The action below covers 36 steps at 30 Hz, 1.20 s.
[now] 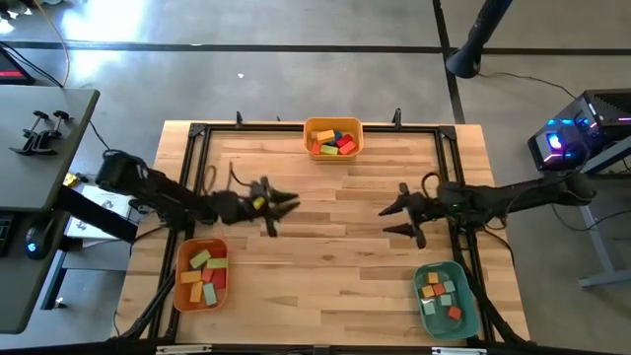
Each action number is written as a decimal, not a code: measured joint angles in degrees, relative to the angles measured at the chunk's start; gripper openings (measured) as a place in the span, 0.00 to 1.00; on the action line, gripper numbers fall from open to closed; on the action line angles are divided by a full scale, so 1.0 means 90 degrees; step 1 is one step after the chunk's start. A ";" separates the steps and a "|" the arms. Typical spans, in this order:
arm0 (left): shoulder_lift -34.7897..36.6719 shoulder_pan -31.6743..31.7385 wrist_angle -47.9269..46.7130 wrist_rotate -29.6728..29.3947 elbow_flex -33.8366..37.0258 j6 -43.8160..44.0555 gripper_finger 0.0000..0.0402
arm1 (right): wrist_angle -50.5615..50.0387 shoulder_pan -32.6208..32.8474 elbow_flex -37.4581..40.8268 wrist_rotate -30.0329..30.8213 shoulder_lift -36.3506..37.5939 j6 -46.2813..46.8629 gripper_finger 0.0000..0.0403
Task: Sort blocks by size
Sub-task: Return to Home Position
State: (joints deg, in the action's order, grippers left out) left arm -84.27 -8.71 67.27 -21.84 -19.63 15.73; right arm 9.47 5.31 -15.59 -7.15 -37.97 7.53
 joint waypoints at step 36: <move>0.9335 0.1258 -0.6952 0.1148 0.1489 -0.0948 0.11 | 0.0339 -0.0620 0.1464 -0.1061 0.4199 -0.0168 0.15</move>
State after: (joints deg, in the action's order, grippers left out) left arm -0.25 2.61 4.70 -11.51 -6.23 7.19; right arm 12.52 -0.27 -2.41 -16.69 -0.18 6.02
